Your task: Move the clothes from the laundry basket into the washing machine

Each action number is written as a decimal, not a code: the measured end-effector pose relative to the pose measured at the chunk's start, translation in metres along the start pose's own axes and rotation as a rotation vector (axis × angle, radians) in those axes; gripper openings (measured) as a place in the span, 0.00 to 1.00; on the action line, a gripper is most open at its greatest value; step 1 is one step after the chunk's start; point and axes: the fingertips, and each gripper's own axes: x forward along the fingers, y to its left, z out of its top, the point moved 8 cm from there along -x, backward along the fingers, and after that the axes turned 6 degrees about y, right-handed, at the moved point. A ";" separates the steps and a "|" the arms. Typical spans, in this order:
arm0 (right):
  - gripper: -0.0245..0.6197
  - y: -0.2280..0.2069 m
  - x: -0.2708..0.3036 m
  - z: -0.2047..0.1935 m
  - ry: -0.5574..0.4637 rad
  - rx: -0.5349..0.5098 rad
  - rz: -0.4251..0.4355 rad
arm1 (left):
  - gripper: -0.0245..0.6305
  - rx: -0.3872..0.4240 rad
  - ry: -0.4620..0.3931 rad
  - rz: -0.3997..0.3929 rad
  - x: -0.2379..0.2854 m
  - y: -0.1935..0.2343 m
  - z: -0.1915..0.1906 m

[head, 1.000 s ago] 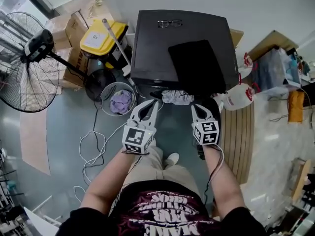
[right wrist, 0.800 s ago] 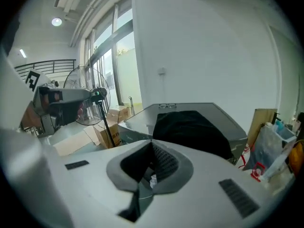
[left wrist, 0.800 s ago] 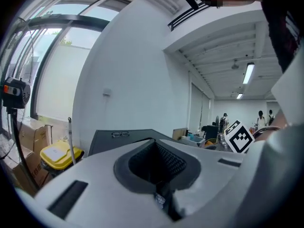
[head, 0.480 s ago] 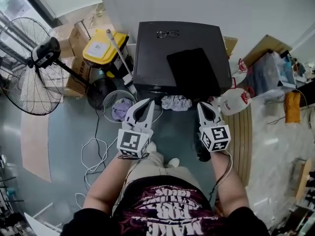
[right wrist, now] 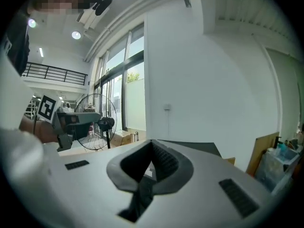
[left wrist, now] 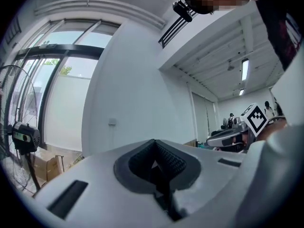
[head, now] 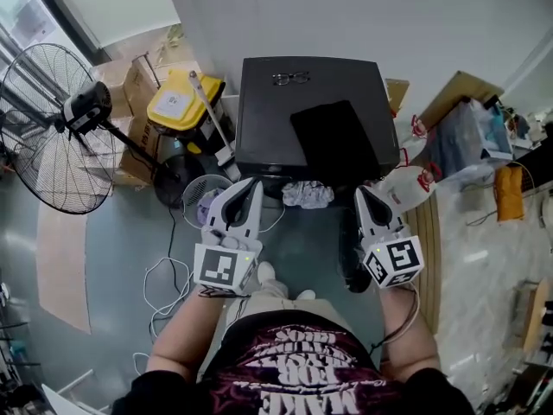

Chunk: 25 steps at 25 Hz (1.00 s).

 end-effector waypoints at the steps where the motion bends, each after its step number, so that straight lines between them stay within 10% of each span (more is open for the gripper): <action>1: 0.04 0.002 -0.003 0.007 -0.010 -0.007 0.005 | 0.04 0.000 -0.005 -0.002 -0.001 0.001 0.004; 25: 0.04 0.007 0.023 0.052 -0.036 -0.027 0.014 | 0.04 0.012 0.018 -0.013 0.020 0.034 0.016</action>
